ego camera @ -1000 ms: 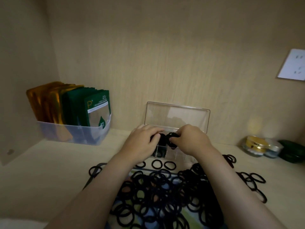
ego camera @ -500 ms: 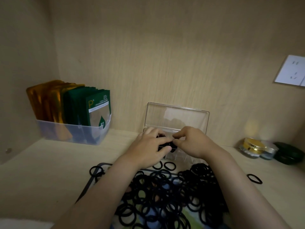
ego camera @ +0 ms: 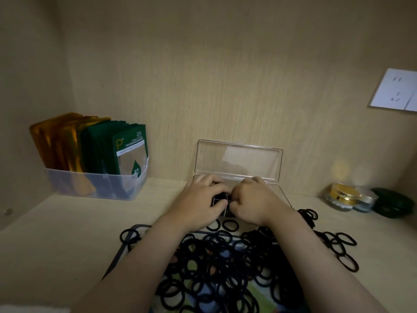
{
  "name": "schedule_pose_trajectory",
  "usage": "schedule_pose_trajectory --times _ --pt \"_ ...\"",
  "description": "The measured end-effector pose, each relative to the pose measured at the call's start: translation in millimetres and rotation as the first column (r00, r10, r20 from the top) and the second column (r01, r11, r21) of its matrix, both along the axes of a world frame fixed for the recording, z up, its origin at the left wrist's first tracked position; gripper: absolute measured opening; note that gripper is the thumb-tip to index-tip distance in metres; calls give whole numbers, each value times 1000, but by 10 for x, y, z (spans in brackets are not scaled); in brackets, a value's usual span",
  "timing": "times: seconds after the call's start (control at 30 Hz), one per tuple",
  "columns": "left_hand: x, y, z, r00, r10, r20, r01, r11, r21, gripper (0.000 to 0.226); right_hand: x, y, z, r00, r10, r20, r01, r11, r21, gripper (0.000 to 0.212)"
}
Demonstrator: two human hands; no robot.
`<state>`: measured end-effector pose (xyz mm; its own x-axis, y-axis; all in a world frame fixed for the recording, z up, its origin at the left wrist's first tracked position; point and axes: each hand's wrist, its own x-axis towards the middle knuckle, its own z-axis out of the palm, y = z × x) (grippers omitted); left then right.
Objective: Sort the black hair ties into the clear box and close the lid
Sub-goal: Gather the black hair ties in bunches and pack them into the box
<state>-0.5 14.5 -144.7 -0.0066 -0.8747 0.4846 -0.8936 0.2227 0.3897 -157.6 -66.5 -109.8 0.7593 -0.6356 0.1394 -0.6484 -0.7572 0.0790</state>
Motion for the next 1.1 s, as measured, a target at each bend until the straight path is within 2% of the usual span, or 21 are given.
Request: schedule_pose_trajectory --times 0.07,0.2,0.27,0.3,0.4,0.47,0.5,0.63,0.73,0.8,0.9,1.0,1.1 --pt "-15 1 5 999 3 40 -4 1000 23 31 -29 -36 23 996 6 92 -10 999 46 59" --pt "-18 3 -8 999 0 41 -1 999 35 33 -124 -19 115 958 -38 283 8 994 104 34" --pt "-20 4 -6 1000 -2 -7 2 1000 16 29 -143 35 154 935 -49 350 5 992 125 30" --pt "-19 4 1 999 -4 -51 4 1000 -3 26 -142 50 147 938 -44 344 0 992 127 32" --pt "-7 16 37 985 4 -173 -7 1000 -17 24 -97 24 46 980 -45 195 25 994 107 53" --pt "3 33 51 987 6 -163 -9 1000 -19 25 -90 -28 9 989 -45 140 32 995 97 60" --pt "8 43 60 989 7 -145 -11 1000 -28 26 -94 -20 42 989 -29 143 17 996 86 56" --pt "62 99 168 992 75 -100 -82 994 -67 24 -81 106 242 941 35 337 -44 999 21 33" --pt "172 184 277 984 127 -129 -134 990 -51 18 21 248 330 863 66 502 -145 982 121 26" --pt "268 288 307 983 151 -103 -152 988 3 16 119 353 344 838 81 539 -218 956 195 25" --pt "425 522 295 980 201 -2 -200 973 117 16 278 480 256 853 128 505 -305 909 285 26" --pt "591 797 252 966 256 33 -257 941 220 20 432 618 103 904 215 368 -337 891 306 28" --pt "744 1058 214 951 308 35 -305 912 275 22 525 731 -49 941 269 208 -303 940 158 22"
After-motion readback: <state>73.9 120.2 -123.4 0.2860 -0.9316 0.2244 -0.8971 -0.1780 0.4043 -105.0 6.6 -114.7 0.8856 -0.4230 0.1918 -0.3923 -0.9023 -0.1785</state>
